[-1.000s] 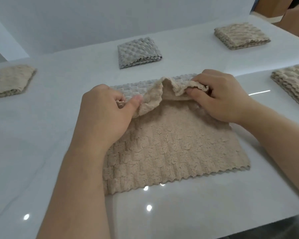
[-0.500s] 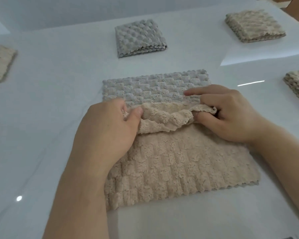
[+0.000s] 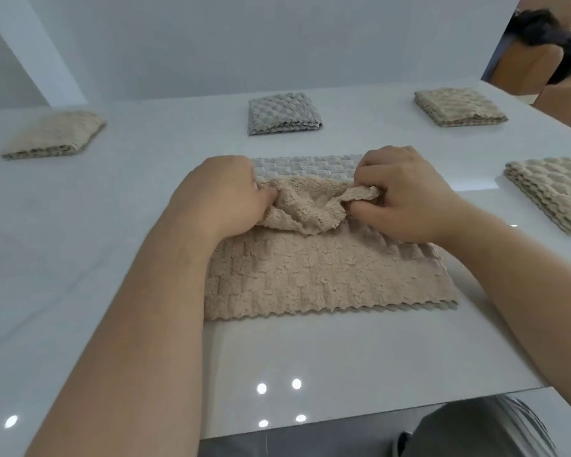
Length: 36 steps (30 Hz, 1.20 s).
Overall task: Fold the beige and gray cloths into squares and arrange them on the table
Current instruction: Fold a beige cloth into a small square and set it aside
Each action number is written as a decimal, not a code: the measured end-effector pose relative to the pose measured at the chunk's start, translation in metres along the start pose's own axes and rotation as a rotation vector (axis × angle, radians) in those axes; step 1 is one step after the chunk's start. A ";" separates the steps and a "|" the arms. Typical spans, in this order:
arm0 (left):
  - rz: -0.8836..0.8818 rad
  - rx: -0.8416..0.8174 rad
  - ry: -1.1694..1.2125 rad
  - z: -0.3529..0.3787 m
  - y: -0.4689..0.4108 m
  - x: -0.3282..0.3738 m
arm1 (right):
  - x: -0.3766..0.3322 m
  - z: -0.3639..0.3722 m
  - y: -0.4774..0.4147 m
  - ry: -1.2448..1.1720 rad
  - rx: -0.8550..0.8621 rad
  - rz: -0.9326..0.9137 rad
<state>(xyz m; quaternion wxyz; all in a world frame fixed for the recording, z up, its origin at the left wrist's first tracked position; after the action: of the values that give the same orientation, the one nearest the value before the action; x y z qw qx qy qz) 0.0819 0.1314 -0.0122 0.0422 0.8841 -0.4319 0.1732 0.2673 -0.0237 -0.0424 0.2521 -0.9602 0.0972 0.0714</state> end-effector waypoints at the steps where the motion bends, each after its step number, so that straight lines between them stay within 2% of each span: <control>1: 0.003 0.021 0.009 -0.002 0.001 0.001 | -0.001 -0.001 0.001 -0.067 -0.011 0.010; 7: -0.014 0.003 0.109 -0.004 0.004 0.004 | 0.002 -0.001 0.007 -0.263 -0.060 0.129; 9: -0.003 -0.040 0.101 -0.004 0.004 0.004 | 0.006 -0.002 0.006 -0.270 -0.111 0.197; 12: -0.001 -0.142 0.056 -0.001 0.005 0.006 | 0.011 -0.003 0.004 -0.229 -0.152 0.188; 18: 0.024 -0.221 0.020 0.003 0.002 0.005 | 0.014 -0.010 0.004 -0.400 -0.123 0.268; 21: 0.029 -0.216 0.011 0.003 0.001 0.002 | 0.010 -0.016 0.005 -0.483 -0.203 0.285; 29: 0.032 -0.239 -0.028 0.004 0.003 0.004 | 0.003 -0.014 0.005 -0.432 -0.413 0.293; 36: 0.023 -0.232 -0.018 -0.001 0.005 0.007 | -0.003 -0.018 0.006 -0.404 -0.445 0.296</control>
<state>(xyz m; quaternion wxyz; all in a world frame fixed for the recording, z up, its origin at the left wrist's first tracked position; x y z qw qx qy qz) 0.0815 0.1232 -0.0098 0.1385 0.8698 -0.4596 0.1143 0.2643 -0.0373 -0.0295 0.0372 -0.9336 0.1656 0.3155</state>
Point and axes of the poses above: each hand's wrist, its own y-axis away from the middle knuckle, its own z-axis out of the palm, x = y × z, the point moved 2 cm from there along -y, towards the middle knuckle, and after that the axes turned 4 degrees about z, right-handed, at the moved point
